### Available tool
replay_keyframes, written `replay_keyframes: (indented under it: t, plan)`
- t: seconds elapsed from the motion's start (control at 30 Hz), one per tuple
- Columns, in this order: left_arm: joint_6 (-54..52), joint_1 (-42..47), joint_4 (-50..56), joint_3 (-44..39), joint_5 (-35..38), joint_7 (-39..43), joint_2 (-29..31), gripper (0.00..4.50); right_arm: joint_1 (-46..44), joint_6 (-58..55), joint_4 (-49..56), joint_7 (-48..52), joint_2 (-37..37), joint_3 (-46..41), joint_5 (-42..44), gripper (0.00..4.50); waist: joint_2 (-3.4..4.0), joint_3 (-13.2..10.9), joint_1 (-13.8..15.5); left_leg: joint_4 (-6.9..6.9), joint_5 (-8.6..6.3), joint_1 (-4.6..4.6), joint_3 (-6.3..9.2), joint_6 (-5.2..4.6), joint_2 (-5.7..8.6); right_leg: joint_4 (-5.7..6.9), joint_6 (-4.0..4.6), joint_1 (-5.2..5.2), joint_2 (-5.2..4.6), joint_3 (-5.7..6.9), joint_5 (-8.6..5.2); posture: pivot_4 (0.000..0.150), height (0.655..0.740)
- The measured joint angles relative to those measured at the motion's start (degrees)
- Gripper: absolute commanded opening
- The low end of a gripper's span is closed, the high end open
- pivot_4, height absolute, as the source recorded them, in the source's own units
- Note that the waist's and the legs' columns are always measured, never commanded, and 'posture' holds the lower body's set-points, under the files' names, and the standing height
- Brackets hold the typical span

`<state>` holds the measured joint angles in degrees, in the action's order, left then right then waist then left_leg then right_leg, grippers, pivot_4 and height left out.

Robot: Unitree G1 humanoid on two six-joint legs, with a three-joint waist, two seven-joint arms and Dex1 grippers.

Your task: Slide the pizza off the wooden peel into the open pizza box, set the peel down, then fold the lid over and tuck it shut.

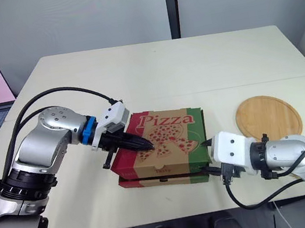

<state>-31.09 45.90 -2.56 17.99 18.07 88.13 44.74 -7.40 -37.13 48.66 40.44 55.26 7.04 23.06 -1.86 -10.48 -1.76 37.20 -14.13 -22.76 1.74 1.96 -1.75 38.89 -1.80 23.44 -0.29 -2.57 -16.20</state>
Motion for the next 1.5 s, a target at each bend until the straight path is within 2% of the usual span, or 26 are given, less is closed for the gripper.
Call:
replay_keyframes:
  t: [0.2,0.57,0.7,0.87,1.0,1.1,1.27,1.37,1.47,1.5]
  plan:
    - [0.4,0.6,1.1,0.0,0.3,1.1,0.1,0.0,-0.8,4.1,-1.8,0.6,-0.8,2.3,-6.0,2.95,0.0,0.0,0.0,0.02,0.0,0.01,0.0,0.0,0.0,0.02,0.0,0.0,0.0,0.0,0.0,0.15,0.74]
    - [5.5,-2.8,4.1,0.7,-3.1,1.2,0.9,0.0,2.2,2.1,-1.7,1.4,-1.8,1.8,-5.9,2.95,0.0,0.0,0.0,0.1,0.0,0.03,0.01,0.0,0.0,0.06,0.01,-0.04,0.0,-0.01,0.01,0.15,0.74]
    - [7.6,-3.1,3.5,0.8,-4.4,1.0,1.0,0.0,4.2,-0.3,-1.4,1.9,-2.0,-2.3,-3.6,2.95,0.0,0.0,0.1,0.13,0.0,0.06,0.02,0.0,0.0,0.06,0.01,-0.1,0.0,0.01,0.01,0.15,0.74]
    - [9.3,-4.0,2.5,0.8,-5.2,0.7,0.9,0.0,9.8,-4.6,-1.4,3.6,-1.7,-13.3,2.3,2.95,-0.01,0.0,0.1,0.13,0.0,0.11,0.03,0.0,0.0,0.06,0.01,-0.17,0.0,0.02,0.01,0.15,0.74]
    - [9.7,-4.0,1.9,0.8,-5.4,0.3,0.8,0.0,11.9,-3.7,-2.1,2.8,-2.0,-13.6,0.5,2.95,0.0,0.0,-0.1,0.13,0.0,0.2,0.0,0.0,-0.01,0.08,0.0,-0.21,0.01,-0.02,0.0,0.15,0.74]
    - [10.2,-4.0,1.6,0.8,-5.5,0.0,0.5,0.0,12.6,-2.1,-2.9,1.6,-3.5,-9.9,-1.9,2.36,0.01,0.0,0.0,0.14,0.0,0.2,0.0,0.0,-0.01,0.08,0.0,-0.23,0.01,-0.02,0.0,0.15,0.74]
    - [9.9,-3.3,1.0,0.7,-5.5,0.0,0.5,0.0,13.5,-3.1,-2.4,2.6,-4.3,-10.6,1.0,2.36,0.01,0.0,0.0,0.2,0.0,0.17,0.0,0.0,-0.01,0.08,-0.02,-0.23,0.01,-0.02,0.01,0.15,0.74]
    - [9.5,-3.1,0.5,0.6,-5.4,0.1,0.5,0.0,13.4,-3.2,-2.4,3.9,-4.3,-14.9,3.6,2.96,0.01,0.0,0.0,0.22,0.0,0.18,0.0,0.0,-0.01,0.09,-0.02,-0.24,0.01,-0.01,0.01,0.15,0.74]
    - [9.2,-3.0,0.5,0.5,-5.3,0.2,0.5,0.0,12.9,-0.3,-3.8,3.4,-3.0,-13.6,-0.2,3.96,0.01,0.0,0.0,0.22,0.0,0.18,0.0,0.0,-0.01,0.09,-0.02,-0.24,0.01,-0.01,0.01,0.15,0.74]
    - [9.2,-3.0,0.5,0.5,-5.3,0.3,0.5,0.0,12.8,0.9,-4.6,3.2,-2.4,-12.2,-2.3,3.96,0.01,0.0,0.0,0.22,0.0,0.17,0.0,0.0,-0.01,0.09,-0.02,-0.24,0.01,-0.02,0.01,0.15,0.74]
